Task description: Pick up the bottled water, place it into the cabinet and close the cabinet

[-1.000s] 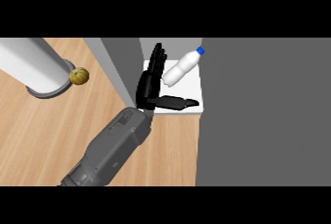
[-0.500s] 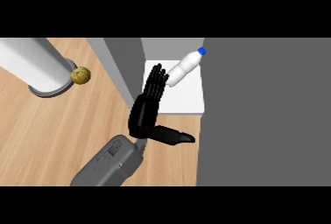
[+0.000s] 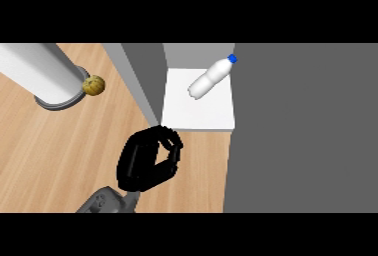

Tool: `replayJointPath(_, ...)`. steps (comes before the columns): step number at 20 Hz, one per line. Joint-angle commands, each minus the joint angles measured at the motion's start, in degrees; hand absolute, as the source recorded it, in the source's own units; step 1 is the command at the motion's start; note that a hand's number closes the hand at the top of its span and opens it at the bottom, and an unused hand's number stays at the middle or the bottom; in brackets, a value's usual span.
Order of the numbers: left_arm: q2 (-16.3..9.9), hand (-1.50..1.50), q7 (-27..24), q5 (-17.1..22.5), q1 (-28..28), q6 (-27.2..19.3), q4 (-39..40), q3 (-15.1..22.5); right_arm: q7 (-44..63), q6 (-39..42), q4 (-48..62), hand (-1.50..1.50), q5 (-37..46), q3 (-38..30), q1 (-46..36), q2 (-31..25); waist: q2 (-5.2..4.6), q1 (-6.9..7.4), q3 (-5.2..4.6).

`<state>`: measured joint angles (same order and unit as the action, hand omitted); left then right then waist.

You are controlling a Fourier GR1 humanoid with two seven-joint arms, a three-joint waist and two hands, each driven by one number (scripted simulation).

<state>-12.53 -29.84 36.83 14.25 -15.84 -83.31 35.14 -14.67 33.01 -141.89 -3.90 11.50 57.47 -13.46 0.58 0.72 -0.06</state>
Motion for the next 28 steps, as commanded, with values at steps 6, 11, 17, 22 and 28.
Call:
replayJointPath(6, -9.4, -1.5, 0.4, 1.2, -13.0, -1.0, -15.5, -3.4, 0.6, 4.2, -11.9, 1.5, 8.2, 6.3, 0.0, -4.3, 0.15, 0.1, -0.07)
replayJointPath(11, -13.2, -1.5, -1.0, 5.4, -19.5, 3.0, -18.7, -7.4, 2.8, 6.7, -14.4, 1.5, 10.6, 12.9, 3.1, -7.9, 0.22, -0.4, -0.24)
replayJointPath(17, -16.5, -1.5, -1.9, 9.7, -23.8, 6.9, -20.1, -12.5, 5.9, 7.8, -12.6, 1.5, 14.9, 22.9, -4.1, -8.3, 0.48, 0.15, -0.47)
replayJointPath(22, -19.3, -1.5, -0.9, 11.6, -26.4, 9.0, -22.9, -14.1, 8.8, 8.0, -12.6, 1.5, 15.0, 26.0, -8.3, -10.7, 0.81, 1.24, -0.77)
replayJointPath(28, -24.1, -1.5, -1.4, 14.9, -31.6, 15.3, -25.4, -17.6, 10.2, 2.2, -7.8, 1.5, 10.1, 32.8, -7.2, -6.7, -0.18, 3.51, -0.77)
